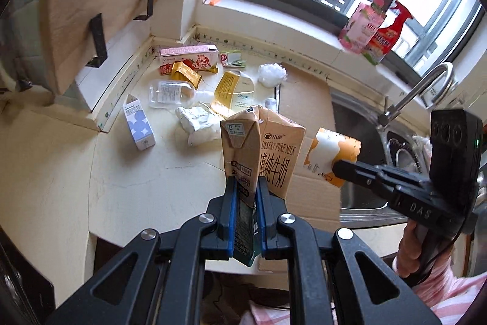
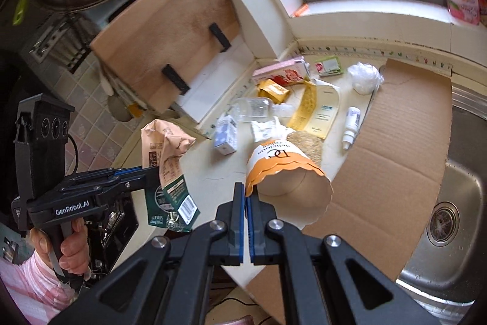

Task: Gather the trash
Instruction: 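Carry the carton and paper cup with both tools down over the floor bin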

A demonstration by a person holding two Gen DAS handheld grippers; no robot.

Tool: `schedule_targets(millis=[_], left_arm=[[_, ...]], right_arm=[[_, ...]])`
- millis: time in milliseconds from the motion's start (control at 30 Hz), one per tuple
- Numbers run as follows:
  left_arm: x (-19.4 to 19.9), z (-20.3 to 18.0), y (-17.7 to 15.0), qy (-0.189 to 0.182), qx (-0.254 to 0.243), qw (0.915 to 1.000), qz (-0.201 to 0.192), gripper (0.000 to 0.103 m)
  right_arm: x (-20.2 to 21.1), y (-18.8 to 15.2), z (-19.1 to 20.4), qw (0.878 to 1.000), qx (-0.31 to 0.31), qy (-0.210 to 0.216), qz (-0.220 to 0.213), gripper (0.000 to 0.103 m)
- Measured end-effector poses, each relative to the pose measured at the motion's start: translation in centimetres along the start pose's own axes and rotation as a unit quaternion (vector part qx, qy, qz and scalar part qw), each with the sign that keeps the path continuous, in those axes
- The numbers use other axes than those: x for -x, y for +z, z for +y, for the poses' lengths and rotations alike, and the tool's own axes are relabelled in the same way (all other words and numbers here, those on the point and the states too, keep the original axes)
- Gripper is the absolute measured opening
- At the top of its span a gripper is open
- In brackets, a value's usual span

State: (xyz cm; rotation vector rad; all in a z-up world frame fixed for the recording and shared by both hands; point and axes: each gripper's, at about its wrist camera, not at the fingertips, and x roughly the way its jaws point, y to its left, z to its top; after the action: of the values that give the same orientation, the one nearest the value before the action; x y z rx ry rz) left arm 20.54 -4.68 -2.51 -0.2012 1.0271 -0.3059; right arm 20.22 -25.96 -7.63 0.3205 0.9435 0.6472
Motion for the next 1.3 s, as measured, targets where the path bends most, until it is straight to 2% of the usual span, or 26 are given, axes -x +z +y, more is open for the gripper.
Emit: schedule_targets(millis=[133, 333, 633, 933, 1067, 1300], left_arm=[[3.0, 0.3, -3.0, -0.019, 0.018, 0.9996, -0.009, 0.009], [6.1, 0.9, -9.7, -0.014, 0.028, 0.9995, 0.001, 0.009], [7.8, 4.1, -19.7, 0.006, 0.067, 0.9974, 0.026, 0.009], [5.7, 8.9, -27.1, 0.044, 0.122, 0.9891, 0.069, 0.009], [3.8, 10.6, -29.2, 0.058, 0.142, 0.9839, 0.092, 0.009], [-0.4, 13.1, -32.0, 0.060, 0.177, 0.9740, 0.128, 0.009]], right_arm=[[1.6, -2.9, 3.4, 1.000, 0.013, 0.005, 0.000, 0.002], [2.4, -8.1, 8.4, 0.999, 0.035, 0.012, 0.029, 0.002], [2.0, -16.0, 14.0, 0.995, 0.066, 0.017, 0.073, 0.002], [-2.7, -21.5, 16.2, 0.984, 0.098, 0.021, 0.147, 0.002], [-5.4, -22.9, 16.1, 0.979, 0.105, 0.020, 0.176, 0.002], [-10.1, -25.0, 14.5, 0.969, 0.098, 0.018, 0.226, 0.002]])
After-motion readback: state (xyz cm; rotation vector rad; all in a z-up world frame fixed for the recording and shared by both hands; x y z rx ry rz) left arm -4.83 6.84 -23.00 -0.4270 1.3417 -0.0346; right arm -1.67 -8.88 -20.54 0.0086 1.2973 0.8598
